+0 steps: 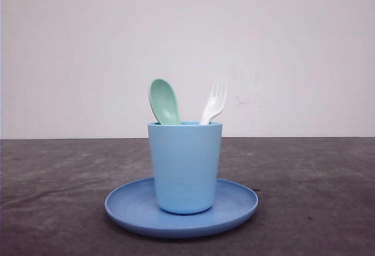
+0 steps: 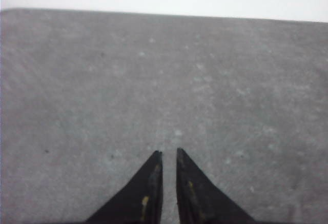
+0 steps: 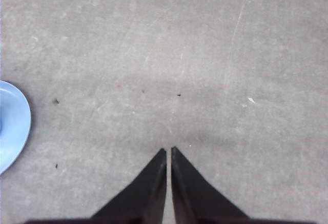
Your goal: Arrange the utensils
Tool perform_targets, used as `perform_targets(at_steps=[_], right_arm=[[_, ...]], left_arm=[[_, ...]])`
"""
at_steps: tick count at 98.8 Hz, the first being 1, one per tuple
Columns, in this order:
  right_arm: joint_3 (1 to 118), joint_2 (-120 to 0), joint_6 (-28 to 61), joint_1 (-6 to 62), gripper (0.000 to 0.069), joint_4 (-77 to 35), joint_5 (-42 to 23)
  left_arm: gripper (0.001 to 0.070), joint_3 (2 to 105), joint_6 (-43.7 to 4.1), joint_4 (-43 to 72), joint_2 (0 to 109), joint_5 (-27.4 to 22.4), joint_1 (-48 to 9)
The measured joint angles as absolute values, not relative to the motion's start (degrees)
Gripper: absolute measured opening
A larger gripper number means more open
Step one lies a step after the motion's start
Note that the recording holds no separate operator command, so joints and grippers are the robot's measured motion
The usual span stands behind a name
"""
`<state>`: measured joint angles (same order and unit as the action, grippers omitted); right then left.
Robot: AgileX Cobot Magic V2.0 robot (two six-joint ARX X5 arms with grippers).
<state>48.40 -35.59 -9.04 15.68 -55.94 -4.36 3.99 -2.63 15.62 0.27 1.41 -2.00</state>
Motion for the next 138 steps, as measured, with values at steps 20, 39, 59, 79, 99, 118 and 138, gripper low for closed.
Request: perform_targets(at_steps=[20,39,59,79,99,118,138], right_arm=[[48.4,-35.6,-9.0,15.7,0.0014,-55.9,-4.4],[48.4,-35.6,-9.0,15.7,0.0014,-55.9,-4.4],[48.4,-35.6,-9.0,15.7,0.0014,-55.9,-4.4],[48.4,-35.6,-9.0,15.7,0.0014,-55.9,-4.4],[48.2,-35.0,-7.3,15.2,0.0014,-55.1,-9.6],[42.1,-27.3,-5.5,9.1,0.0014,-45.3,-5.4],[26.6,-16.8,-4.2,7.2,0.0014,-26.6,0.7]], left_arm=[[0.0024,1.8,-4.2,10.5,0.2,1.4,-2.0],[0.0024,1.8,-4.7,10.0,0.2,1.4,-2.0],[0.0024,1.8,-4.7,10.0,0.2,1.4,-2.0],[0.0024,1.8,-4.7,10.0,0.2,1.4,-2.0],[0.0024,1.8,-4.7,10.0,0.2,1.4,-2.0],[0.0024,1.8,-4.8,10.0,0.2,1.4,-2.0],[0.0024,1.8,-4.8,10.0,0.2,1.4,-2.0]])
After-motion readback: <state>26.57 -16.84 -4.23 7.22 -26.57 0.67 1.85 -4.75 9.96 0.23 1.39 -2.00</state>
